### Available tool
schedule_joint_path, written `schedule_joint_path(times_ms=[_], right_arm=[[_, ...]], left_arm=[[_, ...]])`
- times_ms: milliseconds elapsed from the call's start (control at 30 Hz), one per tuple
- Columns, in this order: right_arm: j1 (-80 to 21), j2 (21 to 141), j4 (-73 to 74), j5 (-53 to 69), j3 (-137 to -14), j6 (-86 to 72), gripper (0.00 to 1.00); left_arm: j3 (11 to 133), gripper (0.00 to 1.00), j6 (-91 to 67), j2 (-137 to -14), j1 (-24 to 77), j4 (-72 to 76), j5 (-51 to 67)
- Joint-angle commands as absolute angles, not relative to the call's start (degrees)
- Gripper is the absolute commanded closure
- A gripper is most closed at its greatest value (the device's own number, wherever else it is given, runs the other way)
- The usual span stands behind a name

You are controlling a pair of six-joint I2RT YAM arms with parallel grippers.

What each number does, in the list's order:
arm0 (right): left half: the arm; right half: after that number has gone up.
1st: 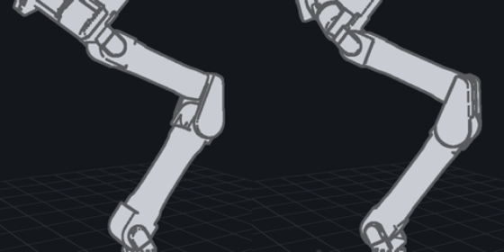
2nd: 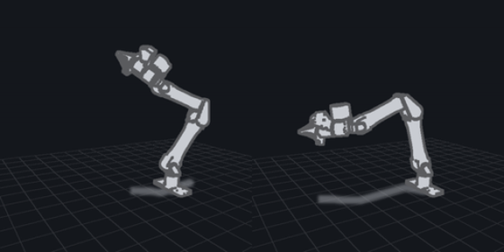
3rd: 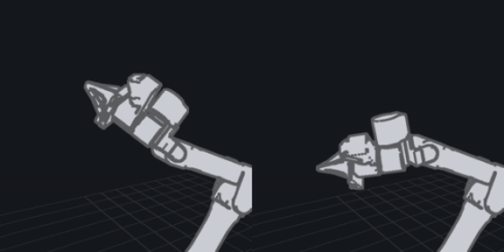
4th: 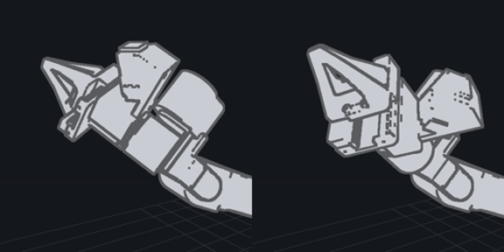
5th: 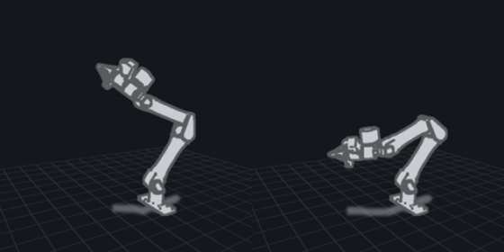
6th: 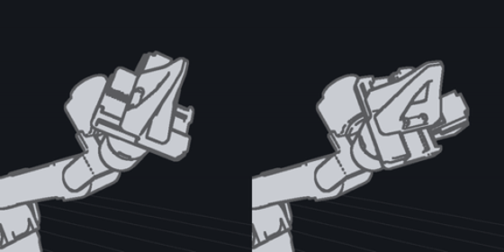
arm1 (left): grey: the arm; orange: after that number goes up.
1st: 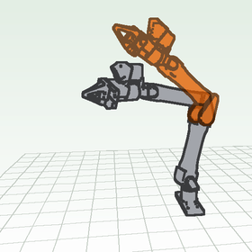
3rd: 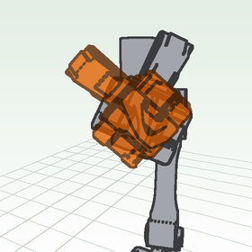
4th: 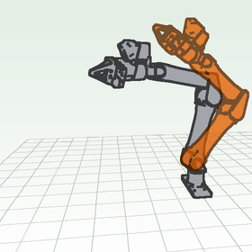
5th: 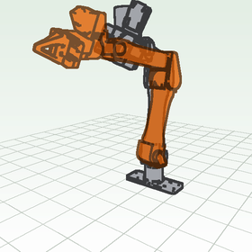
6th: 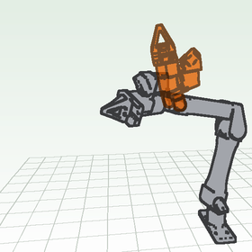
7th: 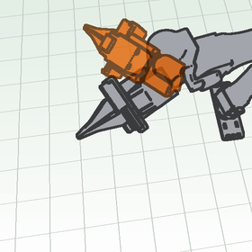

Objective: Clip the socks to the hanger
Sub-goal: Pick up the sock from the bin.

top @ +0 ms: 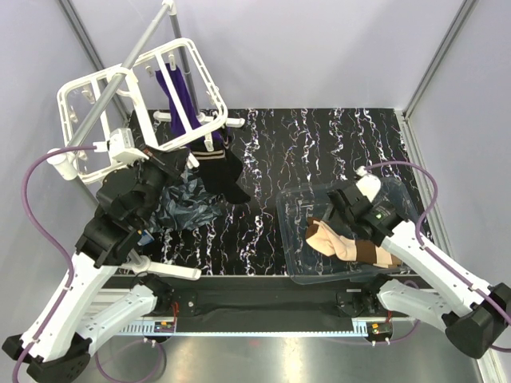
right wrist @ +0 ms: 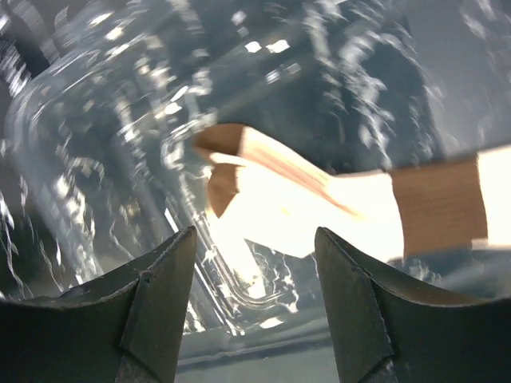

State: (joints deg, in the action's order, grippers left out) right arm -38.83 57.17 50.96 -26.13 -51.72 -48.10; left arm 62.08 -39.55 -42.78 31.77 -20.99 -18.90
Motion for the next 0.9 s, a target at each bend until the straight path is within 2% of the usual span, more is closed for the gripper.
schedule_joint_path(times_ms=[0,267,500,567,633,733,767,867], right_arm=[[-35.25,55.72,56.06,-28.75,-51.77,-61.77,0.32],[-20.85,60.99,58.19,-18.91,-47.47,-66.09,0.35],[-19.07,65.55,47.82,-11.43,-38.78,-72.5,0.37],[-18.98,68.1,45.27,-11.34,-37.18,-74.26,0.48],[-18.98,70.39,43.69,-12.13,-36.65,-74.27,0.64],[-19.07,74.96,42.89,-12.66,-37.44,-72.78,0.72],[-19.07,76.01,42.19,-12.66,-37.7,-70.51,0.81],[-19.07,79.09,39.82,-14.67,-39.98,-63.59,0.97]], left_arm=[[61.79,1.0,-40.43,-41.92,32.08,-17.93,-16.08],[60.03,1.0,-41.48,-41.13,32.08,-16.79,-15.3],[58.54,1.0,-43.5,-41.31,32.17,-15.47,-14.5],[58.19,1.0,-43.42,-41.13,32.08,-15.03,-14.59],[58.45,1.0,-42.72,-40.96,32.17,-15.38,-14.59],[58.62,1.0,-42.1,-40.43,32.17,-15.73,-15.12],[58.62,1.0,-42.1,-40.26,32.08,-15.82,-15.38],[58.27,1.0,-41.92,-39.73,32.17,-15.82,-15.82]])
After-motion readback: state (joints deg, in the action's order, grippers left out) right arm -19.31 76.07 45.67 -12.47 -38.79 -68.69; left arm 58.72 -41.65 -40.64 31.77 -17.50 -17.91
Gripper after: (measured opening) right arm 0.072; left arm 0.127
